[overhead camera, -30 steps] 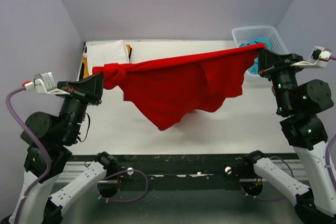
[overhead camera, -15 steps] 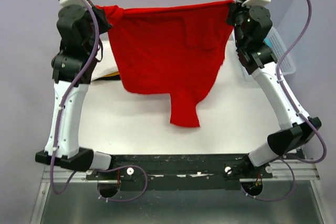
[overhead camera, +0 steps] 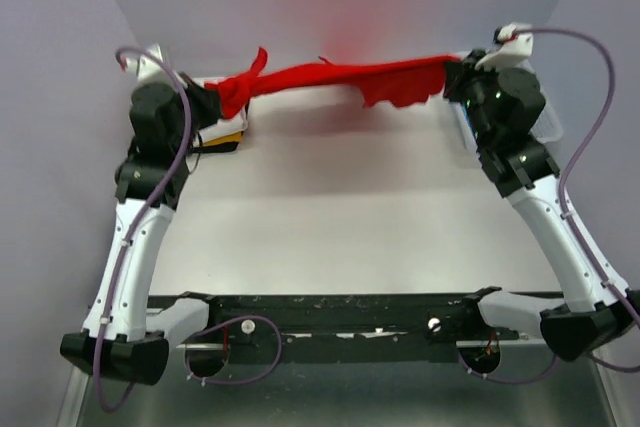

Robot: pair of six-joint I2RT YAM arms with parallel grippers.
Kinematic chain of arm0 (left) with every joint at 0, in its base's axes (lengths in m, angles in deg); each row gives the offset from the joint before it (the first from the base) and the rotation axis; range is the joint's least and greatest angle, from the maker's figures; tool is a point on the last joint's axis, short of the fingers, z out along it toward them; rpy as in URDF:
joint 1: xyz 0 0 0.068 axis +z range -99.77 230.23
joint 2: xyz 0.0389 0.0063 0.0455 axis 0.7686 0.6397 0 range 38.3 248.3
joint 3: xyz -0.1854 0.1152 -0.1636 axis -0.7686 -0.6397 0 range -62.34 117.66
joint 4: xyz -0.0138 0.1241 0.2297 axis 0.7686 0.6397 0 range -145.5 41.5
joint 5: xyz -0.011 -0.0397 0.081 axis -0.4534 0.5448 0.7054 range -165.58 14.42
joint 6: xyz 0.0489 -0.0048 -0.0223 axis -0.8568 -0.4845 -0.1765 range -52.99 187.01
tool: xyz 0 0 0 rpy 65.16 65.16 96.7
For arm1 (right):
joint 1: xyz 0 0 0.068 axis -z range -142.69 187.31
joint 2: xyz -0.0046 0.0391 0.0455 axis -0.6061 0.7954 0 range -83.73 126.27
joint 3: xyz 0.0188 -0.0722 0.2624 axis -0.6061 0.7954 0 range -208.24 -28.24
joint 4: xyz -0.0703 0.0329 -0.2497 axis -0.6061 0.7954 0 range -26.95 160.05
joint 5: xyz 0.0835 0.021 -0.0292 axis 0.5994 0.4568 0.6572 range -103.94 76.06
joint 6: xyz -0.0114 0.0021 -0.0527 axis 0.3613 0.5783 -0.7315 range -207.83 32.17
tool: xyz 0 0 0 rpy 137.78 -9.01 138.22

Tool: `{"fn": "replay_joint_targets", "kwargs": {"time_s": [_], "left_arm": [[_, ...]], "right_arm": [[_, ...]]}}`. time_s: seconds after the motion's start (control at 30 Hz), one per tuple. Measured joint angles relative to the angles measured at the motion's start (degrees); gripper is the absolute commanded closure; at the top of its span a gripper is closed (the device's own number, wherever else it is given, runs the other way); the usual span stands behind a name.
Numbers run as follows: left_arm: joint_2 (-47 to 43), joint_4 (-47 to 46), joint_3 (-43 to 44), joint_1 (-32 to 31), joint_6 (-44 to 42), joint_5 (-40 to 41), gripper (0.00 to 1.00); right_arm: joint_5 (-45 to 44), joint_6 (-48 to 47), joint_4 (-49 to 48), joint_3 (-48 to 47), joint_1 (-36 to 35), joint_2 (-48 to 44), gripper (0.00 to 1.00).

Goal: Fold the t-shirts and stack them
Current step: Flatten out the tshirt

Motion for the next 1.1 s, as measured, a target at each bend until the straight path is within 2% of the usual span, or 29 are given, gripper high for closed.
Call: {"fn": "replay_joint_targets", "kwargs": {"time_s": [0.03, 0.1, 0.13, 0.17, 0.23, 0.27, 0.3, 0.33, 0.43, 0.63, 0.77, 0.9, 0.93, 1.03, 1.1], "left_arm": [[-2.9, -1.9, -7.5, 0.1, 1.6, -0.7, 0.81], [-7.5, -6.2, -22.1, 0.2, 5.7, -2.2, 0.78], [-9.2, -8.0, -29.9, 0.2, 8.3, -3.2, 0.69], [-10.0, -9.1, -36.7, 0.2, 10.1, -4.4, 0.55], [-10.0, -9.6, -46.7, 0.2, 13.2, -6.3, 0.20], [-9.8, -9.2, -51.2, 0.2, 14.4, -7.4, 0.02], [-9.8, -8.0, -54.2, 0.2, 15.6, -8.0, 0.02], [-9.8, -6.7, -56.1, 0.2, 16.5, -8.3, 0.01], [-10.5, -2.5, -57.1, -0.1, 17.4, -8.5, 0.02], [-19.1, 0.2, -55.9, -2.3, 17.1, -10.2, 0.01], [-18.1, 0.2, -53.3, -7.4, 16.1, -11.4, 0.01], [-10.6, -0.2, -48.4, -16.0, 13.9, -11.3, 0.01], [-6.1, -0.3, -45.8, -18.3, 13.1, -11.6, 0.02], [2.7, -1.6, -41.2, -21.1, 11.8, -11.8, 0.01], [8.9, -2.8, -38.4, -22.9, 11.1, -12.4, 0.02]], "right_arm": [[0.8, 1.2, 1.7, 4.4, 0.0, -2.3, 0.99], [2.5, 4.7, 5.0, 14.7, 0.2, -6.8, 0.99], [3.0, 6.3, 6.3, 18.8, 0.3, -8.3, 0.97], [3.5, 8.2, 8.0, 23.6, 0.3, -9.8, 0.96], [4.1, 12.2, 11.7, 31.9, 0.4, -11.4, 0.83], [4.3, 14.9, 14.9, 37.0, 0.4, -11.8, 0.66], [4.3, 15.8, 16.4, 38.6, 0.5, -11.8, 0.42], [3.9, 17.7, 18.4, 40.5, 0.6, -11.8, 0.28], [1.0, 22.0, 24.9, 43.1, 0.6, -11.8, 0.00], [-3.6, 25.8, 29.5, 42.2, 0.6, -14.0, 0.00], [1.5, 25.6, 25.6, 43.3, 0.7, -19.5, 0.00], [14.4, 25.8, 14.1, 48.2, 0.7, -22.1, 0.00], [18.0, 26.1, 11.0, 49.7, 0.7, -21.2, 0.00], [26.1, 27.4, 3.0, 52.3, 0.7, -14.4, 0.00], [28.0, 28.3, -0.1, 53.1, 0.6, -8.3, 0.00]]}}
